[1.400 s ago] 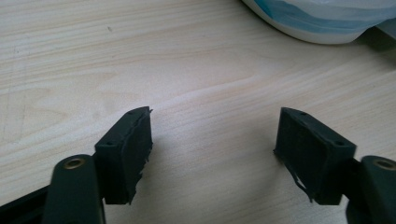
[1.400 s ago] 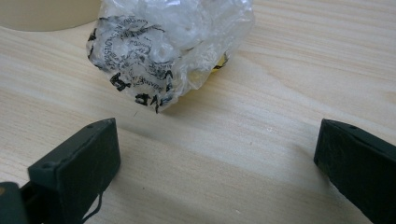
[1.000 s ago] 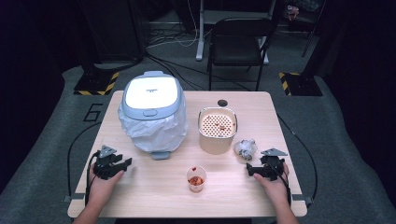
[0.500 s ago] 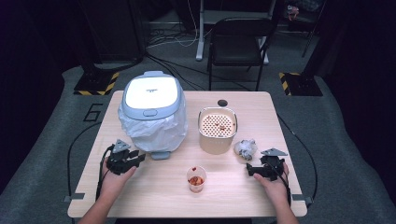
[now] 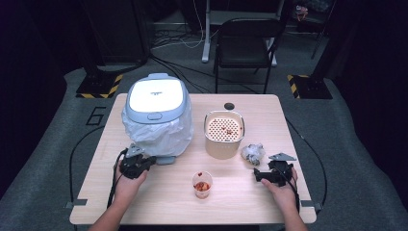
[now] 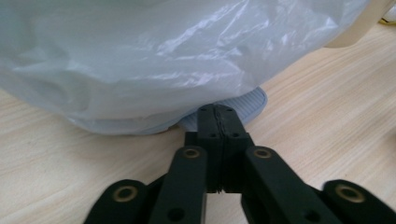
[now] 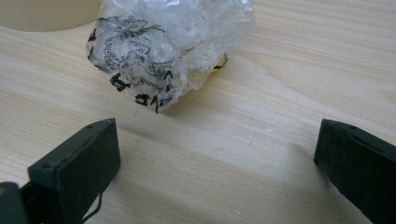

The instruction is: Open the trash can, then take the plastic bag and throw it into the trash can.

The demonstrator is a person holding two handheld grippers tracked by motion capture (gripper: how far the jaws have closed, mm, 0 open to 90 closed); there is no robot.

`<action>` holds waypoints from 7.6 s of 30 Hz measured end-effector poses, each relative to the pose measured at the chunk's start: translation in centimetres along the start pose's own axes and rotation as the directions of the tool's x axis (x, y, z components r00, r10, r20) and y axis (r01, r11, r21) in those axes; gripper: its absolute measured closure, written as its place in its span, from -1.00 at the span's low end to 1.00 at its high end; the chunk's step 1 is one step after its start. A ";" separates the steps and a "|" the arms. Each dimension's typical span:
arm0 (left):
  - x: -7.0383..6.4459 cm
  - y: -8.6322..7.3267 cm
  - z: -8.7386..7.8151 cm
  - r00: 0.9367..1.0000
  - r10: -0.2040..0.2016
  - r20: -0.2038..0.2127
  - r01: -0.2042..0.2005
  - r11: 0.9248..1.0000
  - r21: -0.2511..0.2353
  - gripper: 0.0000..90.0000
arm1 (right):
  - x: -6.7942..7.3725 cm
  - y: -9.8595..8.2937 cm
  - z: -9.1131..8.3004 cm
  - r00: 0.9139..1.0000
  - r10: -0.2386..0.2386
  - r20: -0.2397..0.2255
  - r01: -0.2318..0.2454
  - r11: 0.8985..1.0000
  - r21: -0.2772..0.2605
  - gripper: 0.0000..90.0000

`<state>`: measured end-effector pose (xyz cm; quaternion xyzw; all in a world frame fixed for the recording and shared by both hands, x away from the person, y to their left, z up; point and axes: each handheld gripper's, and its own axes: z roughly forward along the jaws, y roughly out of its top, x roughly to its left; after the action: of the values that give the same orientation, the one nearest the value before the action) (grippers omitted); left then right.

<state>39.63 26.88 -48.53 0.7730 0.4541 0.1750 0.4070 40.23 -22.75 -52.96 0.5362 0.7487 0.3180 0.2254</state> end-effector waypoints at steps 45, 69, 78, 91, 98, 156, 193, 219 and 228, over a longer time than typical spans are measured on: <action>-1.3 -0.7 3.9 1.000 0.014 0.014 -0.014 0.999 0.036 1.00 | 0.1 0.0 0.0 1.000 0.009 0.004 -0.009 1.000 0.003 -1.00; -0.7 -0.7 3.9 1.000 0.016 0.025 -0.017 0.998 0.061 1.00 | 0.1 1.0 -2.2 1.000 0.007 -0.026 -0.007 1.000 -0.013 -0.77; -0.8 -0.7 3.9 1.000 0.014 0.017 -0.015 0.998 0.059 1.00 | 0.5 3.7 -2.1 0.998 -0.008 -0.060 0.007 1.000 -0.024 -0.86; -0.4 -0.6 3.8 0.998 0.064 0.020 -0.065 0.996 0.058 1.00 | 1.7 6.8 -0.3 0.997 -0.054 -0.057 0.052 0.998 -0.037 -1.00; -0.2 -0.6 3.7 0.997 0.074 0.027 -0.075 0.995 0.065 1.00 | 2.5 7.2 0.7 0.996 -0.079 -0.029 0.078 0.996 -0.033 -1.00; -0.5 -0.6 3.8 0.997 0.076 0.021 -0.077 0.995 0.064 1.00 | 2.1 8.5 -2.8 0.985 -0.074 -0.154 0.071 0.997 -0.029 0.44; -0.2 -0.7 3.7 0.997 0.073 0.039 -0.075 0.995 0.065 1.00 | 7.0 18.3 -9.8 0.924 -0.244 -0.294 0.210 0.967 -0.144 0.44; -0.2 -0.7 3.7 0.997 0.070 0.040 -0.073 0.995 0.066 1.00 | 14.0 24.9 -9.7 0.850 -0.357 -0.388 0.292 0.932 -0.216 0.44; -0.1 -0.6 3.7 0.996 0.077 0.043 -0.080 0.994 0.069 1.00 | 16.2 26.5 -9.2 0.826 -0.395 -0.403 0.318 0.916 -0.244 0.43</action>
<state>41.55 25.20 -51.26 0.8074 0.4210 0.1594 0.3813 46.20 -3.66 -27.47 0.2789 0.8379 0.4452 0.1481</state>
